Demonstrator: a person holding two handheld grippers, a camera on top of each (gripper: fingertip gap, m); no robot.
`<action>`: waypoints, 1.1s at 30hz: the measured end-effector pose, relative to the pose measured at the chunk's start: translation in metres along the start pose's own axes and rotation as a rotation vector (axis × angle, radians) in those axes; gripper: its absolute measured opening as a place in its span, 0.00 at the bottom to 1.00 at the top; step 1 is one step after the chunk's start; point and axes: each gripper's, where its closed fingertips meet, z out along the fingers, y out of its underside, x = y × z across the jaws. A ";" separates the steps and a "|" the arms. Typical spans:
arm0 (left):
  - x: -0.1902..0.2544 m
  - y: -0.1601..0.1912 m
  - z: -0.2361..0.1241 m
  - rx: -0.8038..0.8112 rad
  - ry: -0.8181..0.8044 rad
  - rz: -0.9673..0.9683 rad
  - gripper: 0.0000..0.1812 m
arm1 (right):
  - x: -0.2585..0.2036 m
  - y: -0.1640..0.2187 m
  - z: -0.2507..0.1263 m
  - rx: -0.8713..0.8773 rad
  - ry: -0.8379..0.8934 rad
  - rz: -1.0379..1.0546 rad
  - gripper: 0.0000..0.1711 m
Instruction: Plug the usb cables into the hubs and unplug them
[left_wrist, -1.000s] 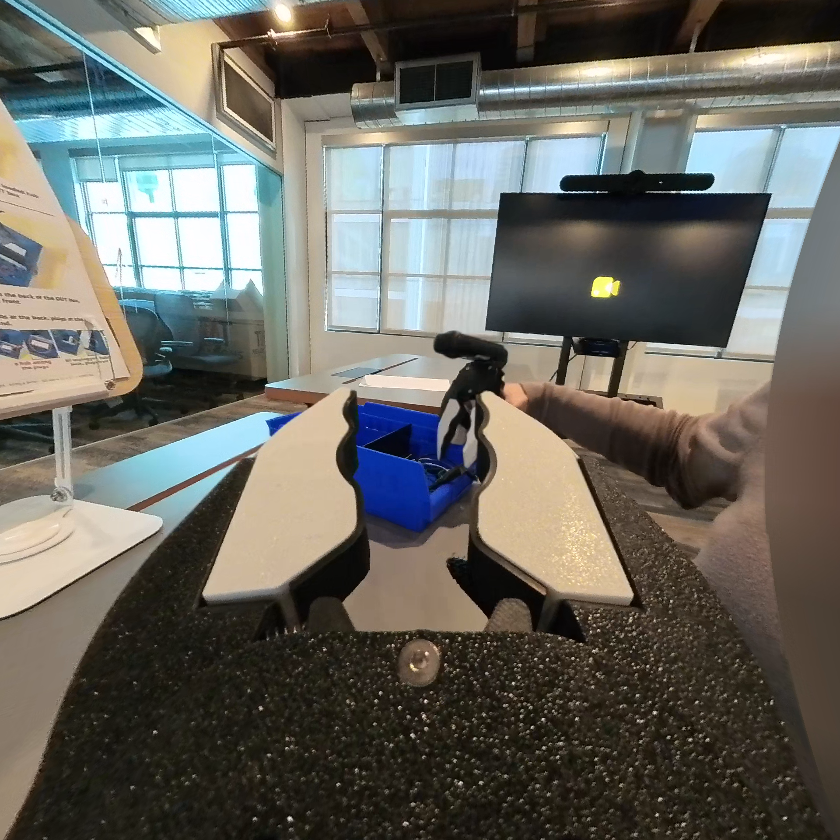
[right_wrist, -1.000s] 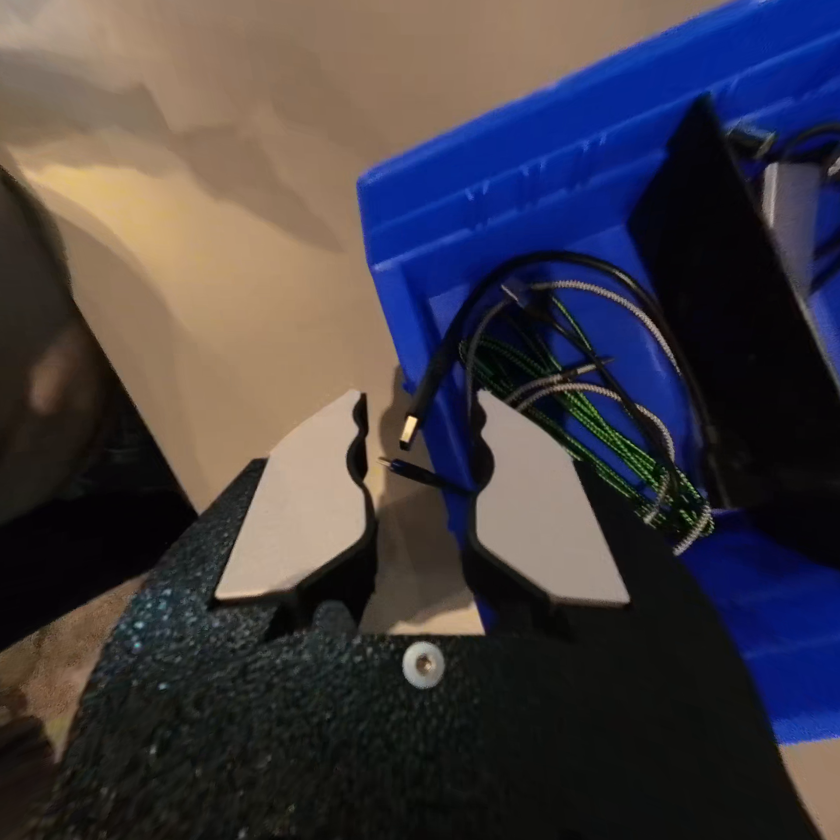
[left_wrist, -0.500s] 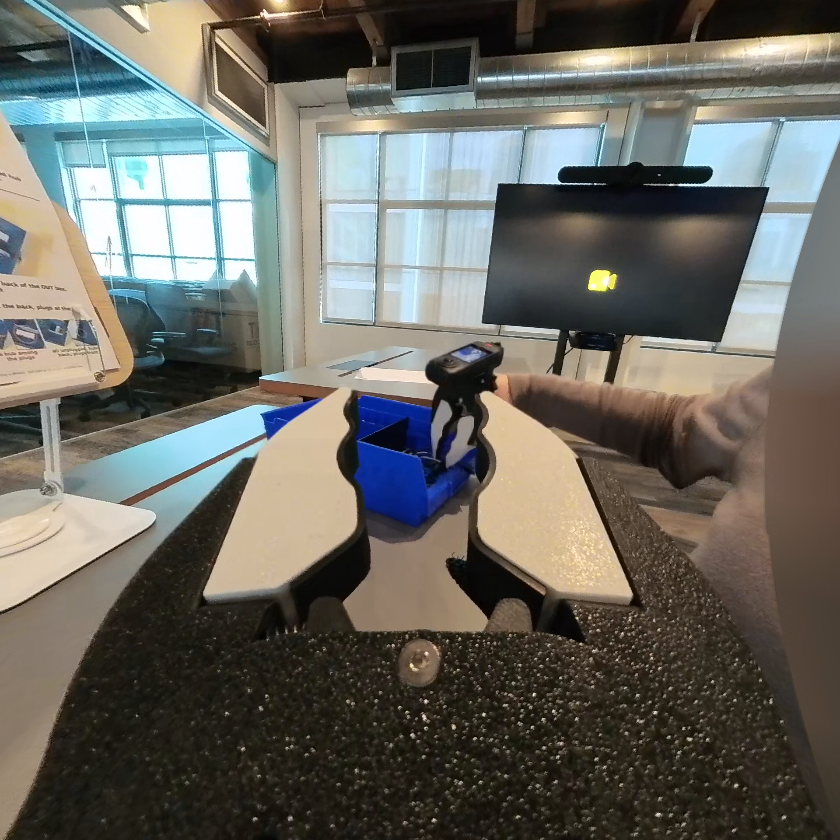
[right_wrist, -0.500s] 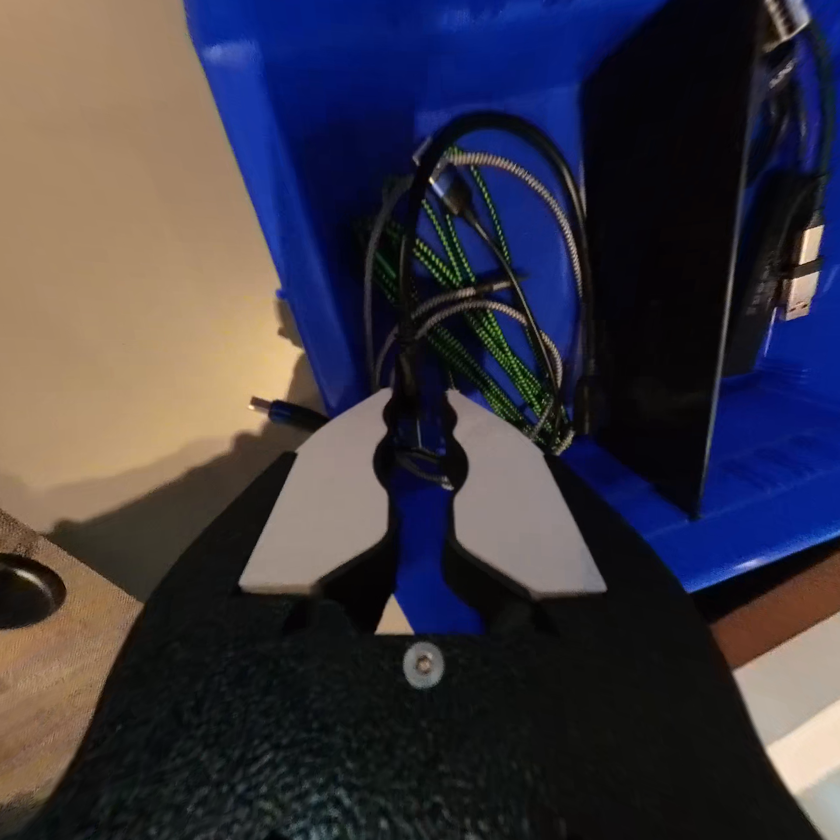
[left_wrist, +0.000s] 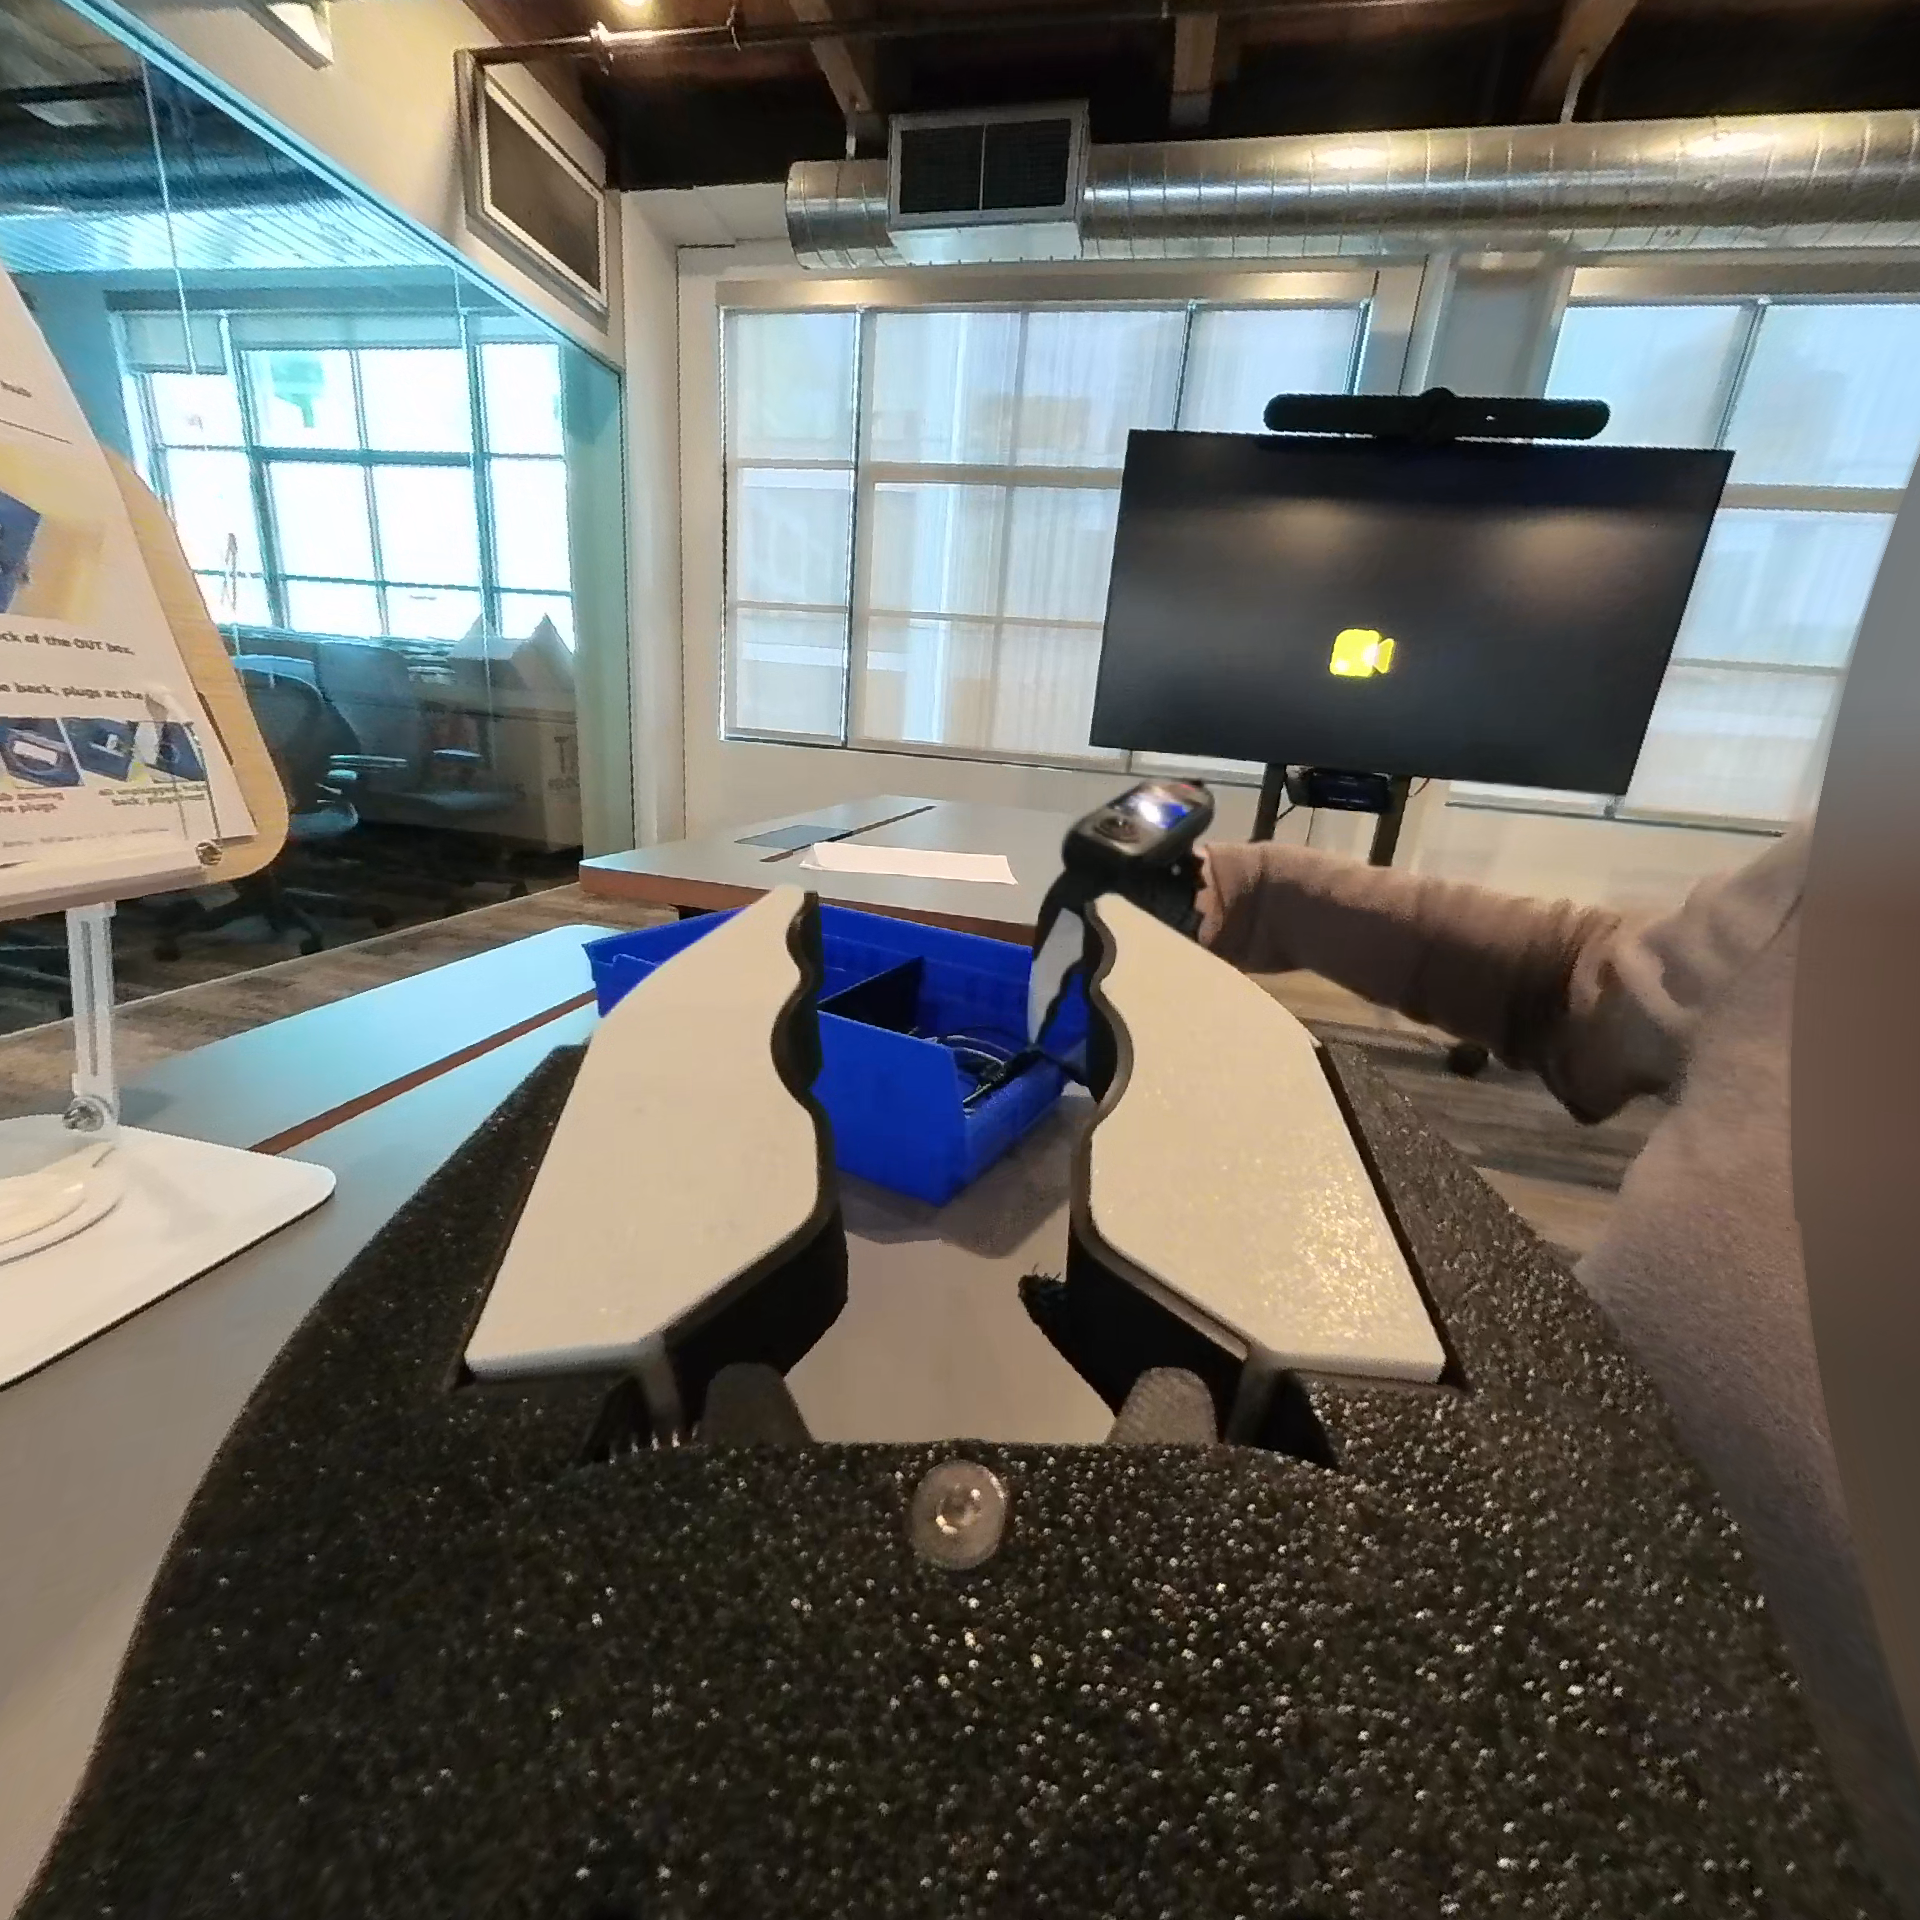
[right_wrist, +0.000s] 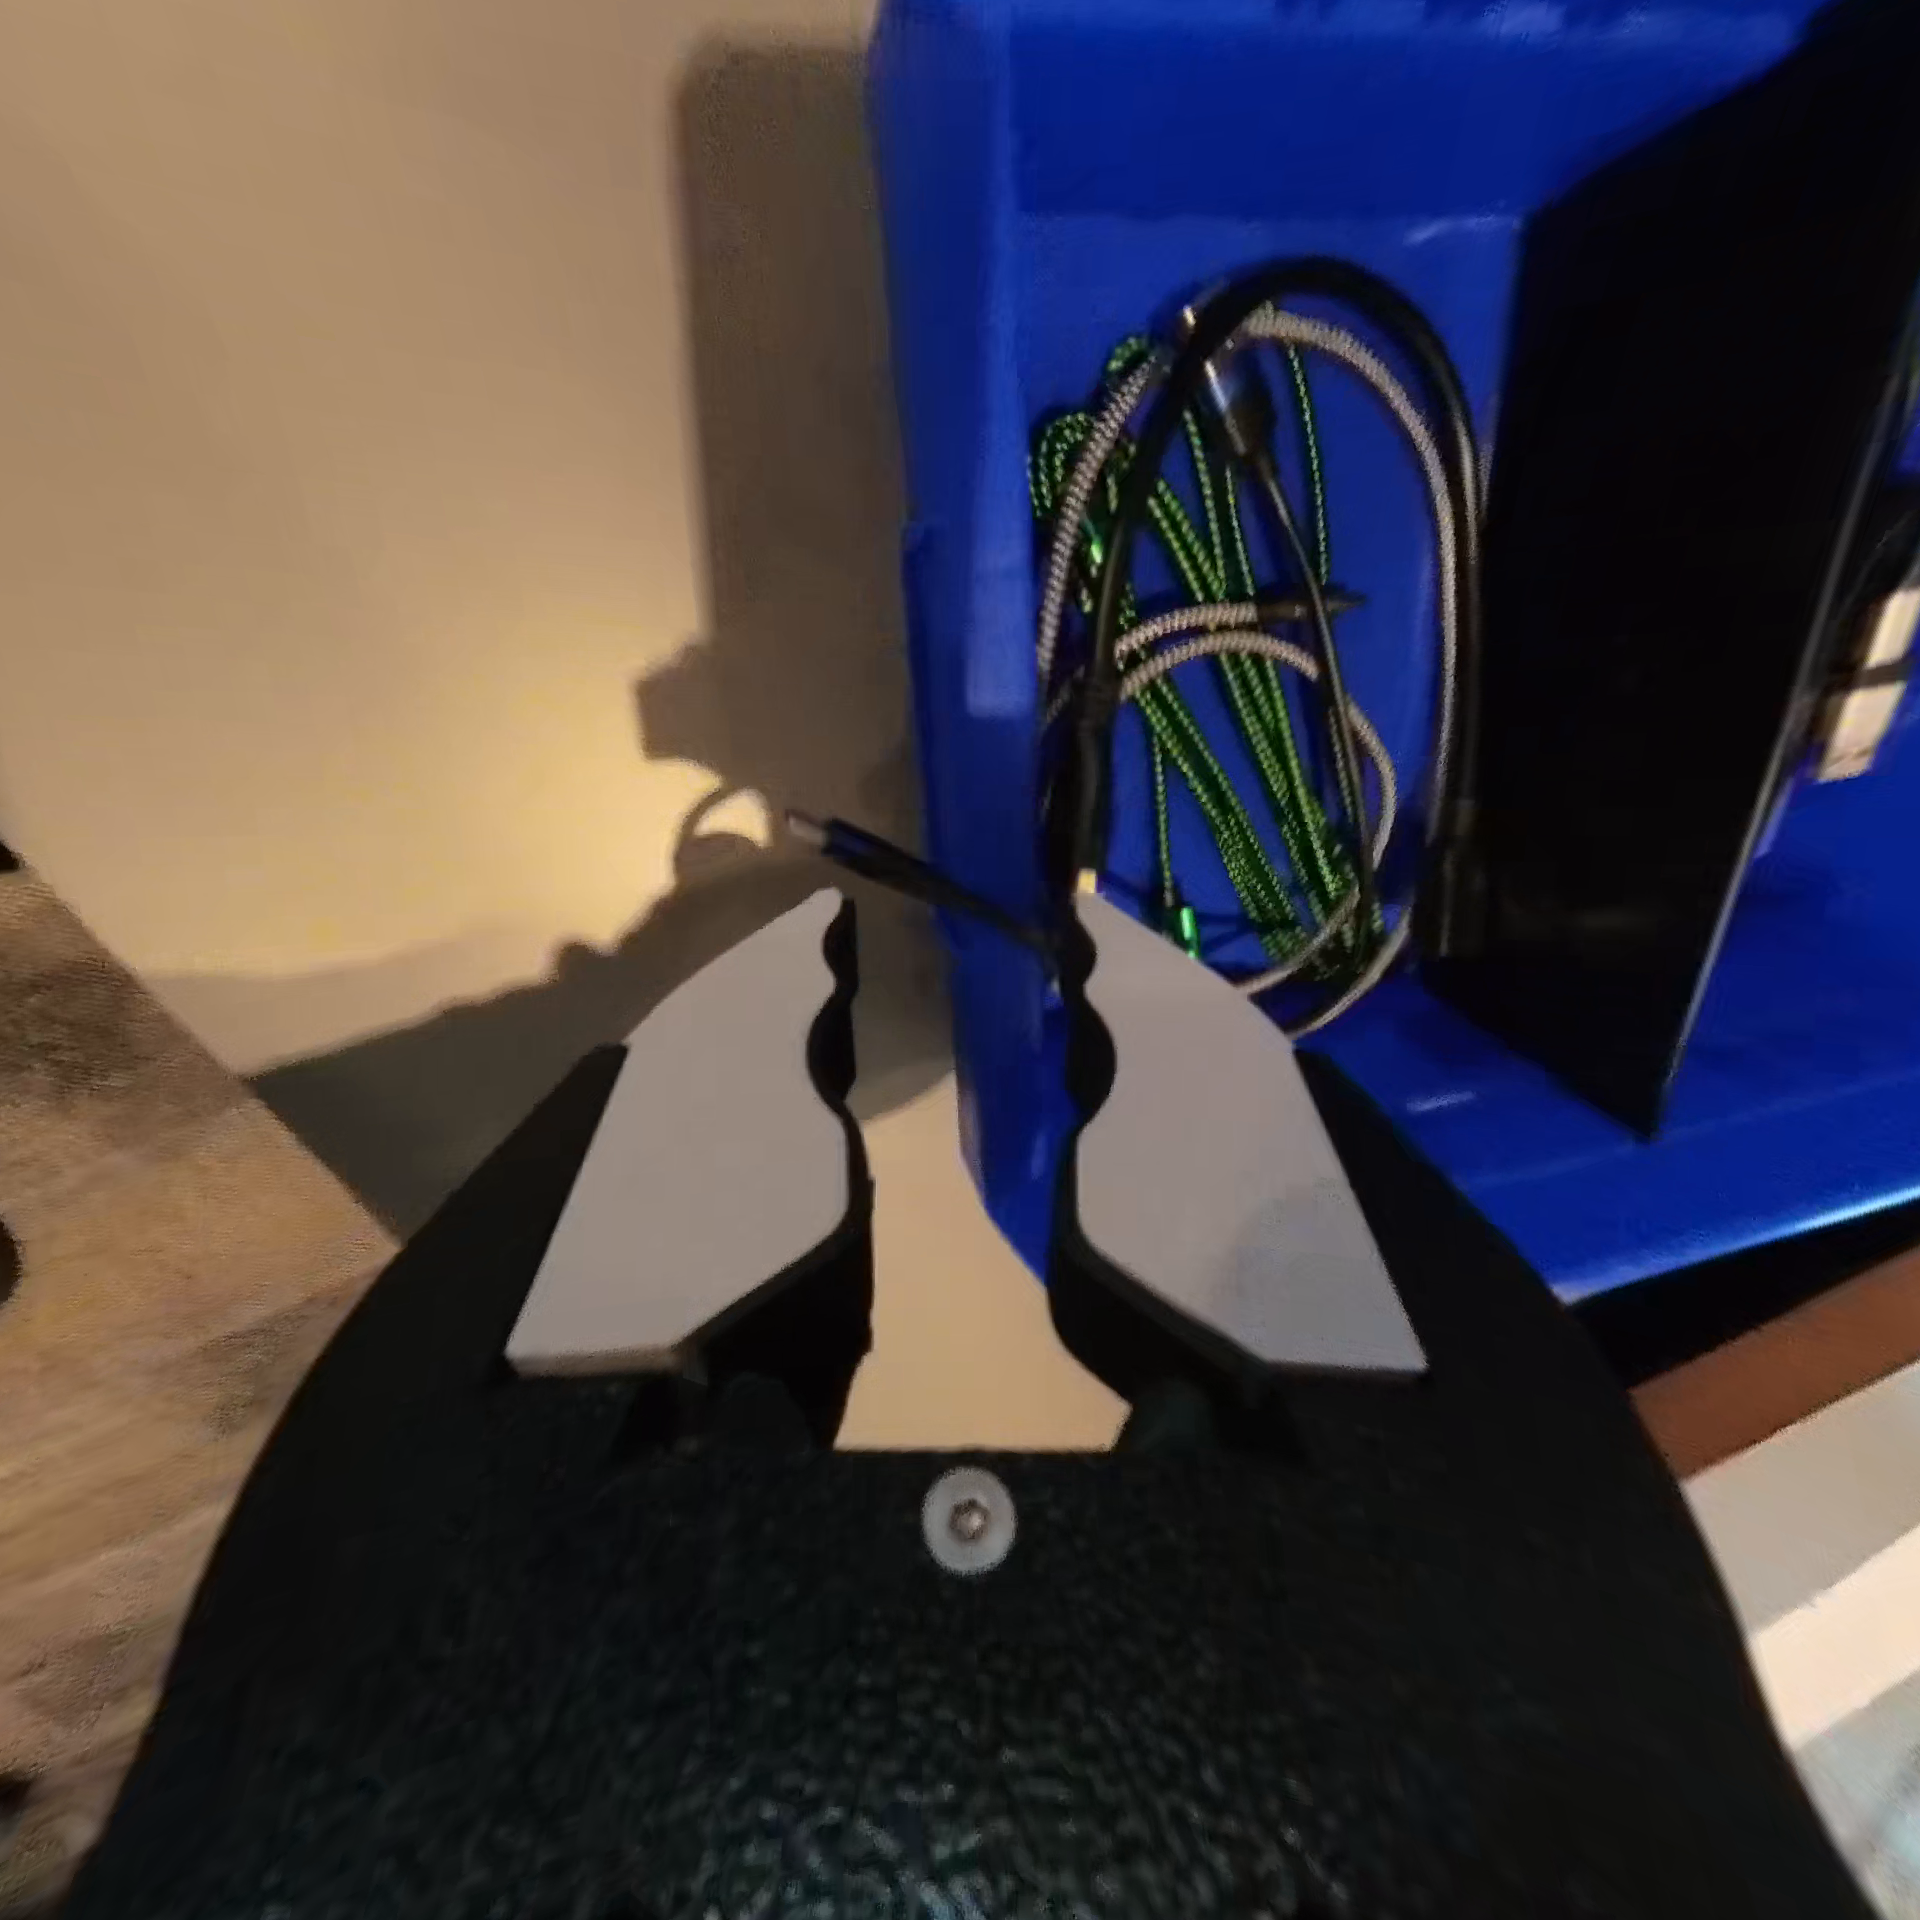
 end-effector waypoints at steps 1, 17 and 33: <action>0.000 0.000 0.000 -0.002 0.000 0.001 0.26 | 0.000 -0.002 0.004 -0.010 0.032 -0.038 0.21; -0.003 -0.002 -0.003 0.010 -0.010 -0.006 0.26 | 0.045 -0.025 0.003 0.059 0.190 0.123 0.03; -0.012 0.000 -0.008 -0.005 -0.070 0.007 0.26 | 0.056 -0.030 0.024 0.058 0.051 0.299 0.18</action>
